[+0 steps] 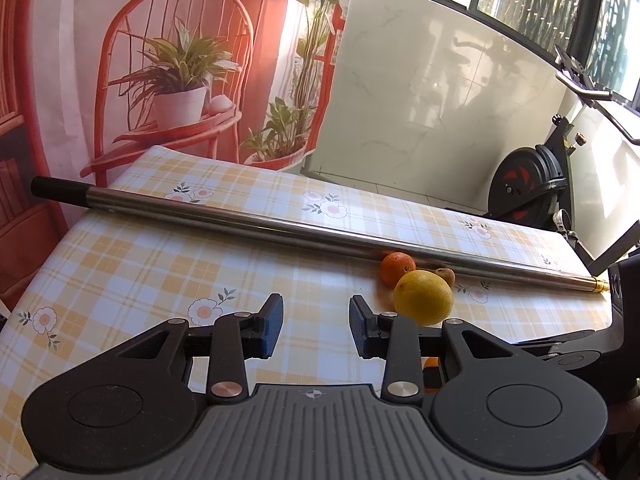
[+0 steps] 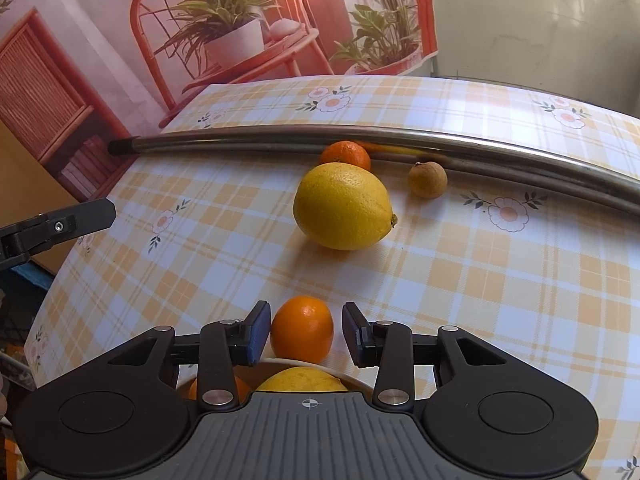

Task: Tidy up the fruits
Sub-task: 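Grasp a tangerine with the right tool while the left tool grasps a yellow lemon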

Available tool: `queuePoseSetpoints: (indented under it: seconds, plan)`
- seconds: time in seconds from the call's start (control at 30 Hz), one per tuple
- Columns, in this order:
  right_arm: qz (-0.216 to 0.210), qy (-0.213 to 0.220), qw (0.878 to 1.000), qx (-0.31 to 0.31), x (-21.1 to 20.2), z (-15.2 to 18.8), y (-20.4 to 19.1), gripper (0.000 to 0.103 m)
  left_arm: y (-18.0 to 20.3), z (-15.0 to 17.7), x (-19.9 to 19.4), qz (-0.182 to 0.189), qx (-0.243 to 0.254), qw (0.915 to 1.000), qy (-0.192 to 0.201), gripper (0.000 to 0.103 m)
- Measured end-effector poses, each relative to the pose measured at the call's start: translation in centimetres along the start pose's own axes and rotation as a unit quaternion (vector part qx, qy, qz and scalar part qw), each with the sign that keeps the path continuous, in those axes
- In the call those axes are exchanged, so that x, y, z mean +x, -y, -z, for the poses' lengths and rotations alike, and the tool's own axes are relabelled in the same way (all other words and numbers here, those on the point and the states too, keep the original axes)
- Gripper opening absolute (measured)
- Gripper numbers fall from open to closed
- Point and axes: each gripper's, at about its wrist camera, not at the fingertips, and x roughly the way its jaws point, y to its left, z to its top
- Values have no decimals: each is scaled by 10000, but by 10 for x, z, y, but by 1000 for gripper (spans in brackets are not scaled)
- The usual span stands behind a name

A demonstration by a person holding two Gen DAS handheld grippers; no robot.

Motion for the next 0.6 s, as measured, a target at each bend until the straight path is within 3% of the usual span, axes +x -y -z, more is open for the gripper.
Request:
queuePoseSetpoints:
  seconds: [0.3, 0.47, 0.6]
  plan:
    - [-40, 8, 9999, 106, -1, 6, 6, 32, 7, 2, 5, 88, 19, 9999, -95, 38]
    - [179, 361, 9992, 75, -13, 11, 11, 32, 12, 4, 13, 168, 12, 9995, -275, 45]
    - [790, 912, 9919, -388, -34, 21, 12, 32, 24, 5, 26, 319, 90, 9986, -420, 47]
